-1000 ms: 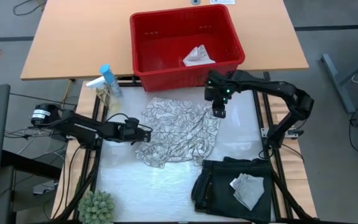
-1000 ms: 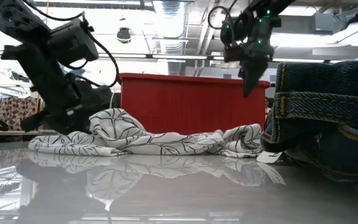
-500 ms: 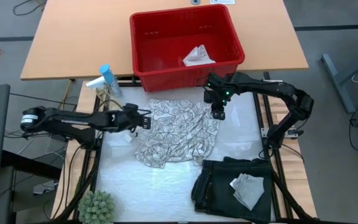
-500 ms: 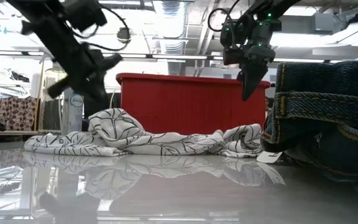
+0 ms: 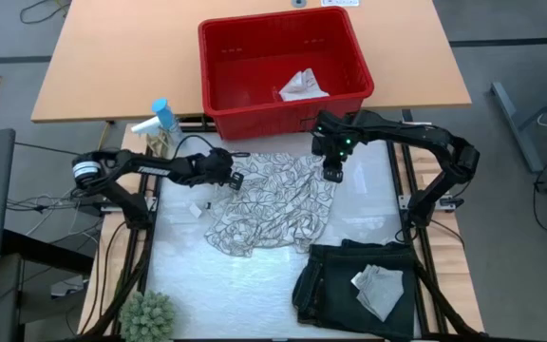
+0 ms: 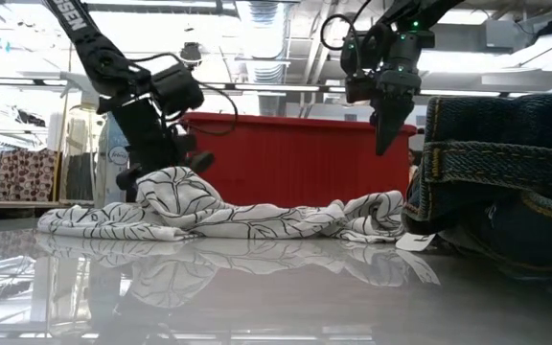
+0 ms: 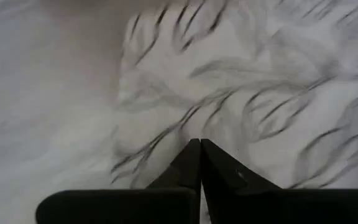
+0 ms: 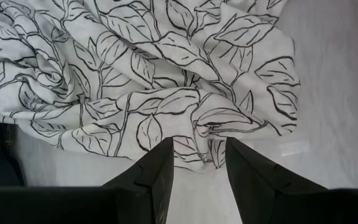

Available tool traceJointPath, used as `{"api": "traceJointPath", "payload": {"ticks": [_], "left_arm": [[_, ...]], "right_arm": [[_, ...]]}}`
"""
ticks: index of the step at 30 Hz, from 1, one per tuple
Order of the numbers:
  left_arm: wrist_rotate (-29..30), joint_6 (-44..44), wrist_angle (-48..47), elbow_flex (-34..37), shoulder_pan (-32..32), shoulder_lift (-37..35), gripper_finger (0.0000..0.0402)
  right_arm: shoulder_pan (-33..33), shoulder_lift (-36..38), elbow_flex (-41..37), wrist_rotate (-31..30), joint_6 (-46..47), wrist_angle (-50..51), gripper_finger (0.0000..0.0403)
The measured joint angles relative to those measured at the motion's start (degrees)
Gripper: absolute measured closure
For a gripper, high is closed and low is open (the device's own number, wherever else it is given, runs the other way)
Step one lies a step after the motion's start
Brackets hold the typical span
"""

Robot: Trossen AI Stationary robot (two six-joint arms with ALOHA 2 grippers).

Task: Fold Laundry from Bin
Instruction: Fold the white from the red laundry bin

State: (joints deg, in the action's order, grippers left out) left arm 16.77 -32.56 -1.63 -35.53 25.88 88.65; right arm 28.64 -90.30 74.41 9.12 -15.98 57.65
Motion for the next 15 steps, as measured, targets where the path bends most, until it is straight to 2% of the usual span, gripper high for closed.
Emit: {"api": "traceJointPath", "payload": {"ticks": [5, 11, 15], "left_arm": [[0.97, -2.69, -9.36, -0.36, 1.30, 0.03, 0.0401], [5.54, -9.28, -28.20, -0.02, 1.30, -5.80, 0.0401], [7.66, -9.47, -31.90, 0.04, 1.28, -10.55, 0.0401]], "right_arm": [[0.00, 0.00, 0.00, -0.01, 1.67, 0.07, 0.0232], [0.00, 0.00, 0.00, -0.23, 5.37, -3.52, 0.0232], [0.00, 0.00, 0.02, -5.12, 11.91, -8.26, 0.0232]]}}
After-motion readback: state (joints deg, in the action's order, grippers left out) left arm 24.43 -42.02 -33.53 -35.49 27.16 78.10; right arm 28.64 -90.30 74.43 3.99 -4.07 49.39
